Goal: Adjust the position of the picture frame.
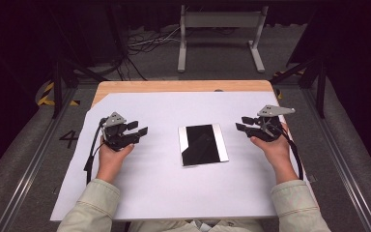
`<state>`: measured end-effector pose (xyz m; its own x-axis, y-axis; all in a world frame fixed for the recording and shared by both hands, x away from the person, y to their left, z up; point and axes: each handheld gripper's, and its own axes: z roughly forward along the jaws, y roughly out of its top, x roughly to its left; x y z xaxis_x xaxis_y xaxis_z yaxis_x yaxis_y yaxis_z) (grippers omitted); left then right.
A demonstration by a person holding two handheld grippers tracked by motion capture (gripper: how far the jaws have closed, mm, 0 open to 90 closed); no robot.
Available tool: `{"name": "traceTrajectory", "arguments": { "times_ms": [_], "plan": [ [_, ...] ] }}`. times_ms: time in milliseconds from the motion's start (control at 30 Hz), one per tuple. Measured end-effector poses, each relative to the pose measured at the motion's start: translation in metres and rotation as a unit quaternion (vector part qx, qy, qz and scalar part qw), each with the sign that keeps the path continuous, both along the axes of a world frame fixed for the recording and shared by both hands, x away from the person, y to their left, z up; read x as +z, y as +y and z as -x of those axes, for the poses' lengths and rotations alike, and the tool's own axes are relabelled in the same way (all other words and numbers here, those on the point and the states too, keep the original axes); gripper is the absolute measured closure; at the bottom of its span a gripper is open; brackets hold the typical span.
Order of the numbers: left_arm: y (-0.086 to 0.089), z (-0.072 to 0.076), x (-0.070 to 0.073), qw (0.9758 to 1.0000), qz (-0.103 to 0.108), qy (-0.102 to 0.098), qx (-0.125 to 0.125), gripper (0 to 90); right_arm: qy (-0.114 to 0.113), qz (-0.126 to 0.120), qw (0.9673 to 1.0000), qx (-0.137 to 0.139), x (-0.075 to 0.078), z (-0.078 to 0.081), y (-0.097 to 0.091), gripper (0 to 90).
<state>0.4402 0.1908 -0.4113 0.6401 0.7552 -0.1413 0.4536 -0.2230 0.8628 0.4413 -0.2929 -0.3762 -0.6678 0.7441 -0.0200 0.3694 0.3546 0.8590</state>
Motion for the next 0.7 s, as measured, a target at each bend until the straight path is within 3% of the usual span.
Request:
{"name": "traceTrajectory", "arguments": {
  "times_ms": [100,200,300,367,433,600,700],
  "plan": [
    [0.001,0.0,0.001,0.9999,-0.003,0.01,0.003,47.4,0.004,-0.002,1.0,-0.003,0.002,0.001,0.001,60.1],
    [0.004,-0.001,0.002,0.9994,0.029,0.019,-0.009,45.1,0.007,-0.001,1.0,0.002,0.003,0.002,0.003,63.6],
    [0.006,-0.001,0.004,0.999,0.038,0.021,-0.012,42.8,0.014,0.009,0.9999,0.001,0.004,0.002,0.007,66.6],
    [0.007,-0.001,0.003,0.9989,0.037,0.022,-0.017,42.7,0.024,0.022,0.9994,-0.01,0.003,0.001,0.01,70.1],
    [0.005,-0.001,0.003,0.9991,0.024,0.027,-0.02,42.1,0.034,0.032,0.9988,-0.015,0.003,0.0,0.013,73.3],
    [-0.001,-0.002,0.003,0.9991,0.012,0.029,-0.03,42.6,0.041,0.035,0.9985,0.0,0.003,0.002,0.02,77.8],
    [-0.002,-0.001,0.005,0.999,0.0,0.029,-0.033,37.5,0.043,0.032,0.9985,0.013,0.005,0.001,0.024,79.4]
  ]
}}
